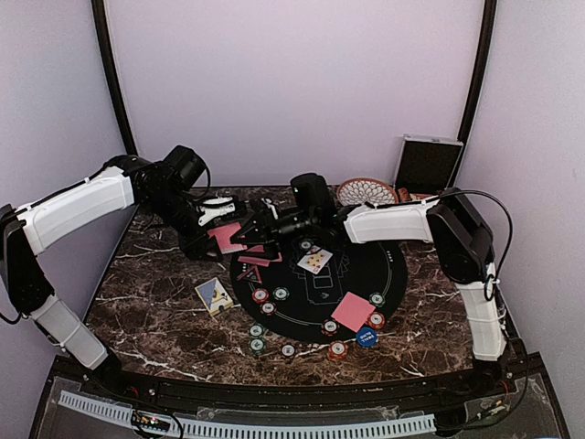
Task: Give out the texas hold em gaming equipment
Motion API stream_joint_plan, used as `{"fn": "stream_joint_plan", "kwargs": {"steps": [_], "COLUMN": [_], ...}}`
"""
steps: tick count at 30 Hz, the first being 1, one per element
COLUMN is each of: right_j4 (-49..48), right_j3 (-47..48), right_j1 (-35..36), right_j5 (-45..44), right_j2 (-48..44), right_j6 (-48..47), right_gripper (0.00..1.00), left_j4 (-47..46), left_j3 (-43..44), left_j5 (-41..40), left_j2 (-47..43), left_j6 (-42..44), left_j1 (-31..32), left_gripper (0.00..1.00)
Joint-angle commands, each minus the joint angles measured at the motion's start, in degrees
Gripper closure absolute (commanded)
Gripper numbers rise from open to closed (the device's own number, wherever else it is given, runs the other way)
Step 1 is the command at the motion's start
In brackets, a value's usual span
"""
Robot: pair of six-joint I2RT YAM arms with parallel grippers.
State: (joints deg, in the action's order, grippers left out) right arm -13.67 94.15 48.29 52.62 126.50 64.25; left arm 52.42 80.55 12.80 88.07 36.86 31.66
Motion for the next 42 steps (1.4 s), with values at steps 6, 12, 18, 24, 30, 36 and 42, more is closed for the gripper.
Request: {"fn": "stream_joint_plan", "kwargs": {"steps": [6,12,18,24,30,36,42], "right_j4": [5.47,7.9,9.77,9.34,9.15,11.43,6.97], "right_j3": [-2.57,-2.83,-2.0,0.19,0.3,-0.56,-2.7], "right_j1": [-1.75,-2.48,-2.74,-2.66,-2.73,-3.73,-4.61], "right_j5": [-3.29,-4.35,-4.81,-4.88,-4.97,-6.39,-5.77], "right_j2": [-3.65,-5.0,-5.51,-6.48,-7.78,-9.28,-11.15], "right_j6": [-3.15,-5.2,-6.46,-5.8,-5.42,-7.05,-4.72], "right_gripper": [0.61,0.65,0.65,0.62,0.62,0.63,0.63], "left_j4": [0.03,0.14,0.22,0.17,0.17,0.39,0.44], "left_j3": [1.1,1.08,1.1,1.03,0.86,0.67,0.66], "left_j5": [1.46,1.46,1.37,1.44,1.41,1.44,1.27], "left_j2": [-2.53,-2.69,-2.75,-2.47,-2.6,-2.74,-2.92], "left_j6": [0.41,0.4,0.32,0.23,0.23,0.23,0.31], "left_j1": [-0.28,-0.29,-0.29,-0.28,-0.31,-0.28,-0.28], "left_gripper": [1.0,1.0,1.0,1.0,1.0,1.0,1.0]}}
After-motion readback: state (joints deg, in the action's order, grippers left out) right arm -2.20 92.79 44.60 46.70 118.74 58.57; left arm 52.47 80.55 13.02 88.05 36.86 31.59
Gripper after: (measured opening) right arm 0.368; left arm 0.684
